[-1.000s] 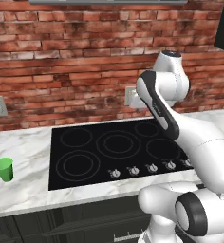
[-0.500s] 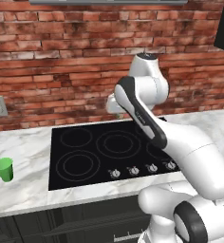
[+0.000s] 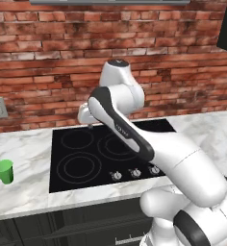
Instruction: Pick the cup and bowl from the counter and place them on the counter next to the sink.
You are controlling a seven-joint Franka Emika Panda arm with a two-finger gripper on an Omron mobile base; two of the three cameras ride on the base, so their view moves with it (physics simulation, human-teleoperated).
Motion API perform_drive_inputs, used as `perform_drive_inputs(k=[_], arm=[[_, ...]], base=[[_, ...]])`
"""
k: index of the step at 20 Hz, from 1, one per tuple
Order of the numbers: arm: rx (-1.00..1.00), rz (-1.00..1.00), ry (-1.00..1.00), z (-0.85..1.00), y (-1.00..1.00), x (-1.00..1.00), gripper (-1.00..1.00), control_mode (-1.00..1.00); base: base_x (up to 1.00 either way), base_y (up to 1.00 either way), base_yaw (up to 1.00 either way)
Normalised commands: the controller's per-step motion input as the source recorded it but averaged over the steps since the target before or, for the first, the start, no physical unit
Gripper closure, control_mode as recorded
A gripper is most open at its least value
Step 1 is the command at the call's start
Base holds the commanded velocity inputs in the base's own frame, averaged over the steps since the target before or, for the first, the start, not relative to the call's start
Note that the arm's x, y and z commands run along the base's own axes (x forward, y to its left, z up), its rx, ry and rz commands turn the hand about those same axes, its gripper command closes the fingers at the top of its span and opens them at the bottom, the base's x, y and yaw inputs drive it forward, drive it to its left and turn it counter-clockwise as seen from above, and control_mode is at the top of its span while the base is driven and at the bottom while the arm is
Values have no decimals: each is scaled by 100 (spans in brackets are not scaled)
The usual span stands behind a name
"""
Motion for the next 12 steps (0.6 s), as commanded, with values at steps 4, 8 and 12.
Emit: perform_drive_inputs(k=[4,8,12], arm=[[0,12,0,-2,85,-11,-100,-100],[0,11,0,-6,87,-1,-100,-100],[0,8,0,-5,83,0,-100,-100]], base=[[0,0,0],[0,0,0],[0,0,0]])
